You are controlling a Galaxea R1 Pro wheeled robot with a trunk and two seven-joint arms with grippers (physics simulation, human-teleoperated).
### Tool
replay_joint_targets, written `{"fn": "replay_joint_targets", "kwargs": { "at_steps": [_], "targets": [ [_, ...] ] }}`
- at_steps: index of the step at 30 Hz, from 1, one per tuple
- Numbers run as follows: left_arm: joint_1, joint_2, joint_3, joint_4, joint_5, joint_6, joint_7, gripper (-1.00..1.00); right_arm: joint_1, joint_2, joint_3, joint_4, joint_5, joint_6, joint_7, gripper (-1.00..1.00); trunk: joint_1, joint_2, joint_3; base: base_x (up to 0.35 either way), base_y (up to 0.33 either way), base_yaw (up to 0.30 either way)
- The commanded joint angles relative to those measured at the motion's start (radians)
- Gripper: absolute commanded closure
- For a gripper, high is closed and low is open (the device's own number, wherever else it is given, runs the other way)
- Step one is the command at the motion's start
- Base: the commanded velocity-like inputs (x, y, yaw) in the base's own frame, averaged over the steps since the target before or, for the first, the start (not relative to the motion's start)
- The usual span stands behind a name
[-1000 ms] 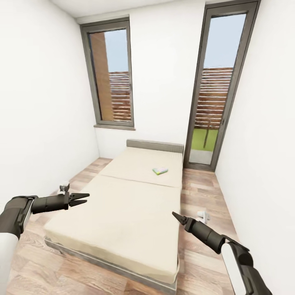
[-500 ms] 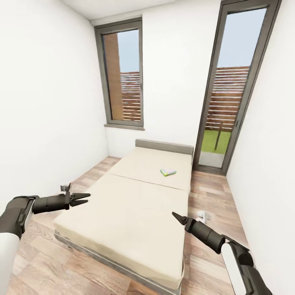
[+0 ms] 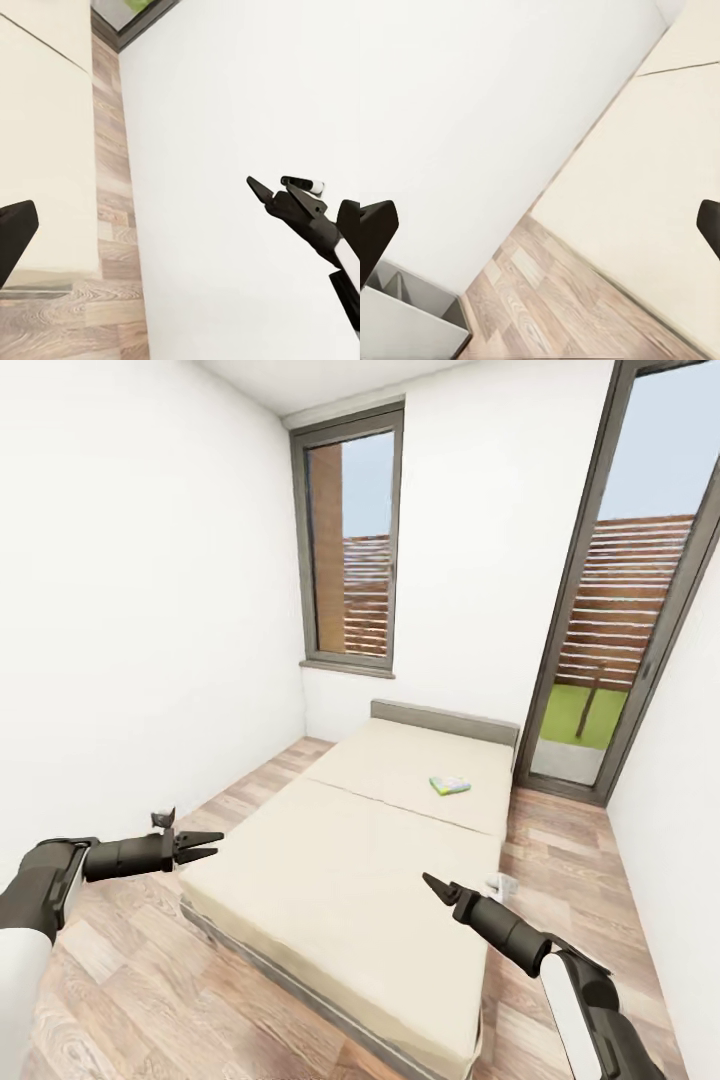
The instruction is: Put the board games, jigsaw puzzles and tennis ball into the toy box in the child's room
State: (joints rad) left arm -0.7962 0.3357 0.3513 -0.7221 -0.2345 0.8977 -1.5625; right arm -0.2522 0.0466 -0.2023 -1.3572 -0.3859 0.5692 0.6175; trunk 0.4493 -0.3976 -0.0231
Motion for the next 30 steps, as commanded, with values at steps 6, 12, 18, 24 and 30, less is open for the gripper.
{"fn": "replay_joint_targets", "kwargs": {
  "at_steps": [6, 12, 18, 24, 30],
  "targets": [
    [-0.001, -0.004, 0.003, 0.0, -0.012, 0.01, -0.008, -1.0, -0.001, 0.003, -0.002, -0.001, -0.006, 0.007, 0.002, -1.0, 0.001, -0.002, -0.002, 0.0, -0.218, 0.291],
    [-0.001, -0.004, 0.003, 0.0, -0.012, 0.01, -0.008, -1.0, -0.001, 0.004, 0.0, -0.002, -0.006, 0.007, 0.002, -1.0, 0.001, -0.002, -0.002, 0.0, -0.082, 0.291],
    [-0.001, -0.004, 0.003, 0.0, -0.012, 0.009, -0.008, -1.0, -0.001, 0.006, 0.0, -0.002, -0.005, 0.006, 0.002, -1.0, 0.001, -0.002, -0.002, 0.0, -0.01, 0.292],
    [-0.001, -0.004, 0.003, 0.0, -0.012, 0.01, -0.008, -1.0, -0.001, 0.007, 0.0, -0.002, -0.005, 0.006, 0.002, -1.0, 0.001, -0.002, -0.002, 0.0, -0.001, 0.292],
    [-0.001, -0.004, 0.003, 0.0, -0.012, 0.01, -0.008, -1.0, -0.001, 0.008, 0.0, -0.002, -0.005, 0.006, 0.002, -1.0, 0.001, -0.002, -0.002, 0.0, -0.012, 0.291]
  ]
}}
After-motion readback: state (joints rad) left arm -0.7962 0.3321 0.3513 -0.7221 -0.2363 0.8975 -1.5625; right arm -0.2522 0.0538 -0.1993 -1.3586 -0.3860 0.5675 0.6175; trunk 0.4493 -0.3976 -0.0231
